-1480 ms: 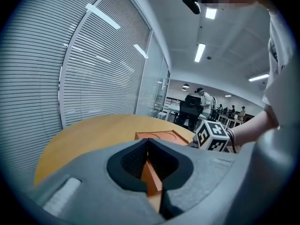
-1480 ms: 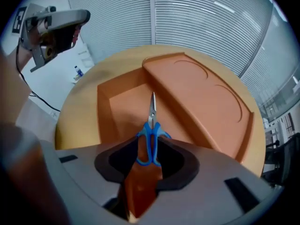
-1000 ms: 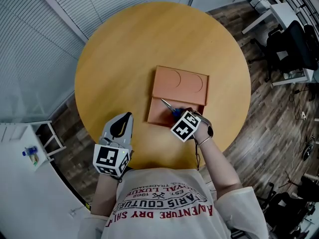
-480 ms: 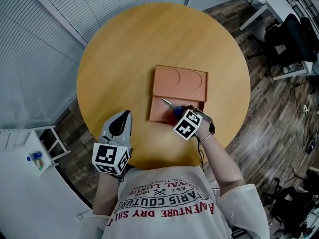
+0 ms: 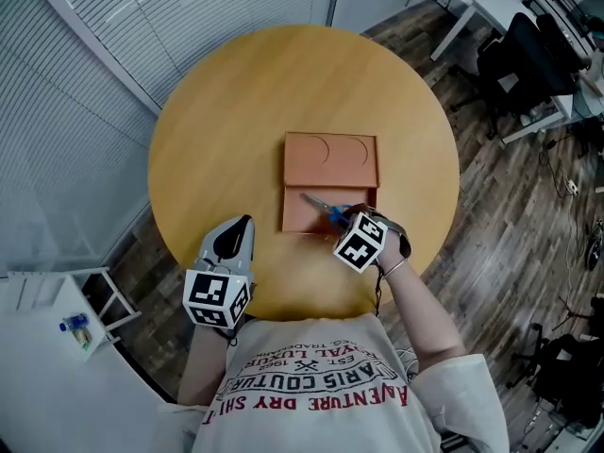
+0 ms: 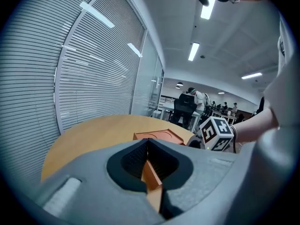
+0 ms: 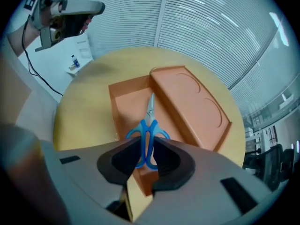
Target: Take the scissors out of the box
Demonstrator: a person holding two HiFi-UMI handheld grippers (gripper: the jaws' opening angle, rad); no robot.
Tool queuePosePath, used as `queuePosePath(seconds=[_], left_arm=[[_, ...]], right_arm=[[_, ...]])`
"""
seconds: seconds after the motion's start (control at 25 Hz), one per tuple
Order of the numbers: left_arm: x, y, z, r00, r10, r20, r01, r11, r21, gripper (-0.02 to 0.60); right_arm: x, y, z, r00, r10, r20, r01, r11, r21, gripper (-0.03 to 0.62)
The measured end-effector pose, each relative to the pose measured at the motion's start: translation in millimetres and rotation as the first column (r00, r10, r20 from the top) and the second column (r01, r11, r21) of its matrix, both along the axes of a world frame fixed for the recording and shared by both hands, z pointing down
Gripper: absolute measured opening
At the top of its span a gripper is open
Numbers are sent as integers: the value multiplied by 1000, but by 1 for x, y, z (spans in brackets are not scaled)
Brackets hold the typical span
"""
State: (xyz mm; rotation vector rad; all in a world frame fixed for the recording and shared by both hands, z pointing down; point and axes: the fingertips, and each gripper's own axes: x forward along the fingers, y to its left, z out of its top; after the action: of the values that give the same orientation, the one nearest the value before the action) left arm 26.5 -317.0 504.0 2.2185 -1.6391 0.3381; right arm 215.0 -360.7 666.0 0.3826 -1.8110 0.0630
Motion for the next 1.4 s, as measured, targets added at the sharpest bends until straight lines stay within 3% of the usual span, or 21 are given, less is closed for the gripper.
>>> queuePosePath(seconds=[0.32,0.52,0.72,1.08,1.4], left_arm=[[1,12,-10,998,63,5,-63,998,22,11],[6,10,-19,996,93,8,-94,995,31,11],[10,12,-29,991,134,15,-134,989,55,10],[19,11,-62,975,218,28,-220,968,120,11],[28,16,-99,953,299,55,-304,930,207,11]], right_arm=[[-1,17,-48,991,80,106,-88,993,75,89],[-8,21,-85,940,184,287,-216,973,84,89],[-14,26,-127,894,212,396,-300,937,176,89],[-12,29,-205,727,257,636,-501,833,236,89],[-4,42,-241,561,235,794,-633,740,228,91]])
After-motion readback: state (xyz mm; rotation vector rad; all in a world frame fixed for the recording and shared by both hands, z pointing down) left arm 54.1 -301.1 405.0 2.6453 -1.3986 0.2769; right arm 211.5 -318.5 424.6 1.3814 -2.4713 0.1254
